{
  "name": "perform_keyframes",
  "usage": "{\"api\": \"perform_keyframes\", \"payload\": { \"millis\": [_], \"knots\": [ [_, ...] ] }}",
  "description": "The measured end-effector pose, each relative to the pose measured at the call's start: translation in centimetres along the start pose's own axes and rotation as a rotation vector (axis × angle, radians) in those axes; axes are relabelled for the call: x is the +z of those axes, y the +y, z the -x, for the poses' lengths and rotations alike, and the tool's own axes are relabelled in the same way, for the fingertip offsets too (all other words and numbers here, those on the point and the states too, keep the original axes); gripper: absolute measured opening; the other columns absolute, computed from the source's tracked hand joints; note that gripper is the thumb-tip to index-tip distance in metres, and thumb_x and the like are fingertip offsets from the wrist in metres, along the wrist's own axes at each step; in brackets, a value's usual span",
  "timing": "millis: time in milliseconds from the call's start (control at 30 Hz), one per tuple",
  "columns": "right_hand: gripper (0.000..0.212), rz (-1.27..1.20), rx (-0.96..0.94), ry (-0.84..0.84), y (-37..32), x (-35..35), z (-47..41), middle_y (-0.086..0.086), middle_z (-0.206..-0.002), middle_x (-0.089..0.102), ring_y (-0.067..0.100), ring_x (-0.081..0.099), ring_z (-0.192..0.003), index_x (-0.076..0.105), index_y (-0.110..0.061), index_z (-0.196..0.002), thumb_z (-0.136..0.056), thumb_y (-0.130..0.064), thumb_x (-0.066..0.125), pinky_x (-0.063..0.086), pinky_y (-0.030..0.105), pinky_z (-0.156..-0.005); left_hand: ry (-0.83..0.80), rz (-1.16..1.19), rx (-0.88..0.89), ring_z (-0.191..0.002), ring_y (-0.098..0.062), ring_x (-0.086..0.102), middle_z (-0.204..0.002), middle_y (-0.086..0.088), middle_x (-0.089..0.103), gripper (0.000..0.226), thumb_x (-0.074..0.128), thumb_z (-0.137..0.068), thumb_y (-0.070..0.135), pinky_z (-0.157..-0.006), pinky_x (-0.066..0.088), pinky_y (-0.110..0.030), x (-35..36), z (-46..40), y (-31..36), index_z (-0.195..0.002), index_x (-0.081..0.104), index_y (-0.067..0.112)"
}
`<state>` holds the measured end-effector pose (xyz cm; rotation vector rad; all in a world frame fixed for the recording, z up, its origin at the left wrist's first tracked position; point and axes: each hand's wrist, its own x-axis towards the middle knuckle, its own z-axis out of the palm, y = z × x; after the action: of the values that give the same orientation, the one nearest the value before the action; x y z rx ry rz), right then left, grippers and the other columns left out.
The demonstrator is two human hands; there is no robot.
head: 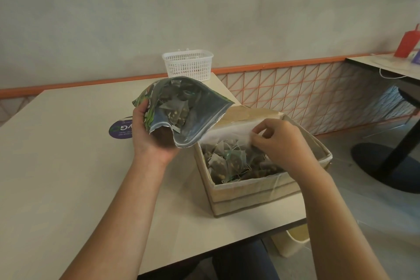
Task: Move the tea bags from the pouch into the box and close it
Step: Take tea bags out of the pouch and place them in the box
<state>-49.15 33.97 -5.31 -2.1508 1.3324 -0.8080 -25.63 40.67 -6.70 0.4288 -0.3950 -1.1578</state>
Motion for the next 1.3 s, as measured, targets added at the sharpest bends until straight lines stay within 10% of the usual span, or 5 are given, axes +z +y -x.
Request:
{"api": "perform_keyframes", "payload": {
  "millis": [267,533,900,1067,1300],
  "knots": [
    [0.016,-0.205,-0.109,-0.342,-2.6,0.3,1.2,-0.005,-0.082,0.070,0.008,0.062,-0.067,0.064,-0.025,-0.085,-0.078,-0.033,0.077,0.051,0.022,-0.063,0.015,-0.032,0.003,-0.110,-0.028,0.064,-0.114,-0.005,0.068,0.039,0.047,-0.096,0.049,-0.091,0.054,-0.040,-0.1,0.1,0.0,-0.110,0.069,0.020],
    [0.007,0.257,-0.165,-0.357,-2.4,1.2,1.1,-0.015,-0.086,0.046,0.007,0.049,-0.080,0.076,-0.030,-0.082,-0.080,-0.036,0.075,0.033,0.016,-0.058,0.020,-0.062,0.014,-0.106,-0.026,0.066,-0.112,-0.004,0.070,0.045,0.043,-0.098,0.048,-0.094,0.052,-0.039,0.2,0.6,0.1,-0.097,0.077,0.020],
    [0.013,-0.165,-0.494,-0.088,-9.3,1.6,1.0,-0.015,-0.081,0.061,-0.006,0.054,-0.068,0.076,-0.019,-0.097,-0.086,-0.015,0.070,0.043,0.005,-0.069,0.118,-0.028,-0.026,-0.106,-0.027,0.068,-0.116,-0.008,0.070,0.043,0.051,-0.093,0.052,-0.098,0.051,-0.037,0.7,1.3,0.3,-0.102,0.076,0.018],
    [0.035,0.115,-0.551,-0.121,-12.0,4.8,-2.0,0.005,-0.125,0.062,0.021,0.056,-0.114,0.063,-0.018,-0.126,-0.093,-0.011,0.057,0.043,0.030,-0.102,0.167,0.021,-0.053,-0.113,-0.026,0.061,-0.114,-0.004,0.069,0.037,0.057,-0.089,0.050,-0.109,0.041,-0.040,0.8,1.3,0.4,-0.091,0.078,0.019],
    [0.054,0.427,-0.565,-0.156,-12.5,6.9,-4.2,0.003,-0.132,0.052,0.025,0.046,-0.122,0.045,-0.024,-0.138,-0.087,-0.020,0.061,0.048,0.038,-0.094,0.151,0.022,-0.031,-0.105,-0.024,0.065,-0.106,-0.003,0.072,0.040,0.055,-0.090,0.049,-0.105,0.043,-0.041,1.2,1.5,0.6,-0.081,0.080,0.019]
  ]
}}
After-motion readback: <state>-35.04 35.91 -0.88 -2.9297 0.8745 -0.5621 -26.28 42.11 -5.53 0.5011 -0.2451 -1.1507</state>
